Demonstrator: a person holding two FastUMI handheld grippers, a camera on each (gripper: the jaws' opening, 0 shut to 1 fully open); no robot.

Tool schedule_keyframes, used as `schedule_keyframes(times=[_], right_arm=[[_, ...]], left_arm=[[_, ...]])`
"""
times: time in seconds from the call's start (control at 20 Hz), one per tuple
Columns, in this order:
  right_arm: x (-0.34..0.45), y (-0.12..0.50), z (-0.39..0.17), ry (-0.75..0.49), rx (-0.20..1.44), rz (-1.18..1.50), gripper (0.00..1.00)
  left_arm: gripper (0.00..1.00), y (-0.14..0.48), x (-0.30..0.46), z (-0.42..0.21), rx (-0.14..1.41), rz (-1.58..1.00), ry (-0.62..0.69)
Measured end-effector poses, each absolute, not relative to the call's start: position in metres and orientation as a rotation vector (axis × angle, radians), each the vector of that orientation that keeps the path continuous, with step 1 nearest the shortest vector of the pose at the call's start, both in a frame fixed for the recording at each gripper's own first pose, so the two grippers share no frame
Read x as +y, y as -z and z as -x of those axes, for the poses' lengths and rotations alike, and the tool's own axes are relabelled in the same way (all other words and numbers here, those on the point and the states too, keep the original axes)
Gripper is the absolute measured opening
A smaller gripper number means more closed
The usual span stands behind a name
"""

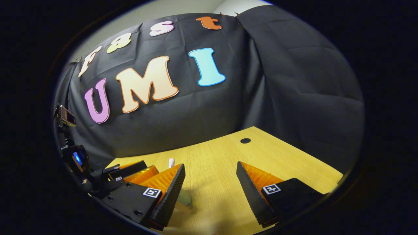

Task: Put the toothbrush and toothpaste on the desktop into the cup, then pick up the cup and place it on the coaster on the desktop.

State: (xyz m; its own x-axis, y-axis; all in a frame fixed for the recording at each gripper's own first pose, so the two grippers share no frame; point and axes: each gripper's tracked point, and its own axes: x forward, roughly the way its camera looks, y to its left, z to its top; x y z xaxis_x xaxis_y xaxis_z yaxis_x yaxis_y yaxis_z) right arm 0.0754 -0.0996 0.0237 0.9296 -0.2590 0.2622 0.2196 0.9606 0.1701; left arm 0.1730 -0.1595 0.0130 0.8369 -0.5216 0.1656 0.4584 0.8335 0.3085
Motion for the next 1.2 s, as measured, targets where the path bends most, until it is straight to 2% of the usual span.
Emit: schedule_keyframes(times=[0.1, 0.15, 0.25, 0.3, 0.4, 0.65, 0.7, 0.75, 0.8, 0.95, 1.2], right_arm=[[-0.094, -0.023, -0.076, 0.233, -0.265, -0.114, 0.97], [-0.089, -0.022, -0.077, 0.22, -0.249, -0.096, 0.92], [-0.077, -0.02, -0.079, 0.18, -0.208, -0.063, 0.94], [-0.07, -0.019, -0.08, 0.151, -0.186, -0.052, 0.98], [-0.055, -0.012, -0.084, 0.089, -0.123, -0.03, 0.98], [-0.016, 0.02, -0.098, -0.068, 0.087, 0.036, 0.98], [-0.011, 0.027, -0.101, -0.088, 0.13, 0.053, 0.94], [-0.007, 0.035, -0.106, -0.104, 0.17, 0.074, 0.98], [-0.004, 0.042, -0.109, -0.121, 0.212, 0.095, 0.98], [-0.001, 0.062, -0.125, -0.147, 0.325, 0.151, 0.98], [-0.015, 0.093, -0.152, -0.111, 0.511, 0.271, 0.98]], left_arm=[[0.95, -0.029, -0.149, -0.166, -0.273, -0.239, 0.497], [0.94, -0.037, -0.141, -0.161, -0.286, -0.228, 0.477], [0.95, -0.053, -0.123, -0.152, -0.306, -0.221, 0.43], [0.94, -0.058, -0.112, -0.149, -0.309, -0.225, 0.399], [0.94, -0.069, -0.087, -0.142, -0.305, -0.235, 0.329], [0.94, -0.065, -0.033, -0.124, -0.211, -0.226, 0.175], [0.95, -0.063, -0.024, -0.119, -0.198, -0.22, 0.145], [0.95, -0.061, -0.016, -0.113, -0.188, -0.214, 0.117], [0.95, -0.06, -0.009, -0.108, -0.177, -0.205, 0.091], [0.95, -0.047, 0.012, -0.093, -0.132, -0.175, 0.035], [0.95, -0.03, 0.053, -0.072, -0.092, -0.148, -0.104]])
